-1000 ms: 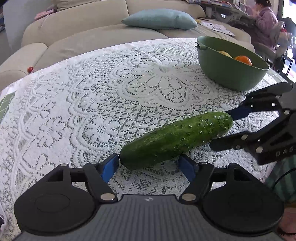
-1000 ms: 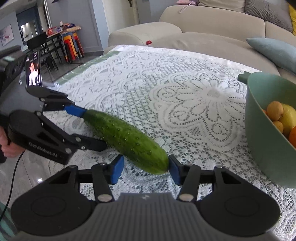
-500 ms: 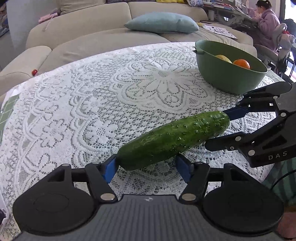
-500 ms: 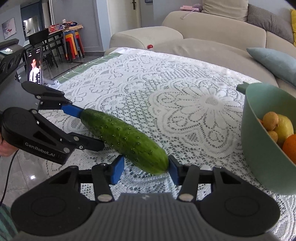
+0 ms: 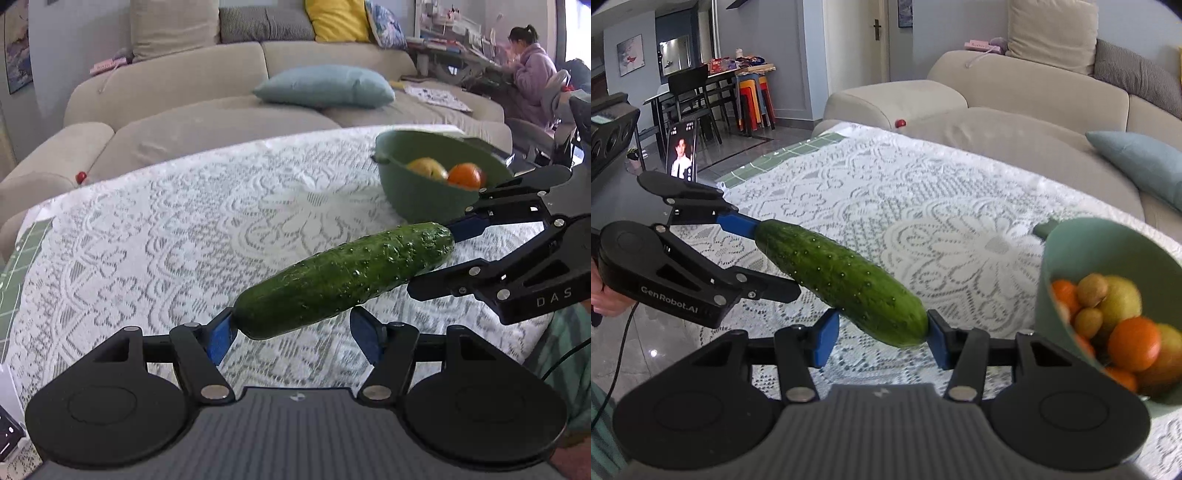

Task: Organize fruits
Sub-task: 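Carry the cucumber with both tools over the colander and lower it onto the fruit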

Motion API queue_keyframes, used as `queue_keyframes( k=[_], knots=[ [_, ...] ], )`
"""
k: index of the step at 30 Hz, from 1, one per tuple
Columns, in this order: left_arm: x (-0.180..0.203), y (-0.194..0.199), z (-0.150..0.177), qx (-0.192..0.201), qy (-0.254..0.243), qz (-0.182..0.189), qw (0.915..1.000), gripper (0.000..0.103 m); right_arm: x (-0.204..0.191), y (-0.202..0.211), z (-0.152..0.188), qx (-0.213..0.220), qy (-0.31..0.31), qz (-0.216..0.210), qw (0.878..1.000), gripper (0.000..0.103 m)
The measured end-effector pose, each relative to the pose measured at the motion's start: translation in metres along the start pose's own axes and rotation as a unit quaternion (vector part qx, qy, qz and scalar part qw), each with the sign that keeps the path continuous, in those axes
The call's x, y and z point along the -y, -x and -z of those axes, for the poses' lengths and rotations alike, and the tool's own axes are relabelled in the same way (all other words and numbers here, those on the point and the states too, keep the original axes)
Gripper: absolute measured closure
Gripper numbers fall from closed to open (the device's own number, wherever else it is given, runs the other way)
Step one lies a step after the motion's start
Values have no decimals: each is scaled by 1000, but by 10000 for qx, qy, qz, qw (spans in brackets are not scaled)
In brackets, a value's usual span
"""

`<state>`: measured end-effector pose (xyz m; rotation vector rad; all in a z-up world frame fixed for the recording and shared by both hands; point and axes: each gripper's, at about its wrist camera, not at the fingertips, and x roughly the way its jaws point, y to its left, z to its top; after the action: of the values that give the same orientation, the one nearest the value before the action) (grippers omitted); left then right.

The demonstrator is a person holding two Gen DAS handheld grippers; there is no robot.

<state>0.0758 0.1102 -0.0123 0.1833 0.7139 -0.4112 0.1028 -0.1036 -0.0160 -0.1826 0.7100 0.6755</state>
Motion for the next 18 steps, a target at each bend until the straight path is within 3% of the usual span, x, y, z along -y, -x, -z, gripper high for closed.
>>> queue_keyframes(
  k=[18],
  knots=[
    [52, -6, -77, 673, 53, -42, 9977, 26, 75, 57, -38, 391, 622, 327, 9968, 54]
  ],
)
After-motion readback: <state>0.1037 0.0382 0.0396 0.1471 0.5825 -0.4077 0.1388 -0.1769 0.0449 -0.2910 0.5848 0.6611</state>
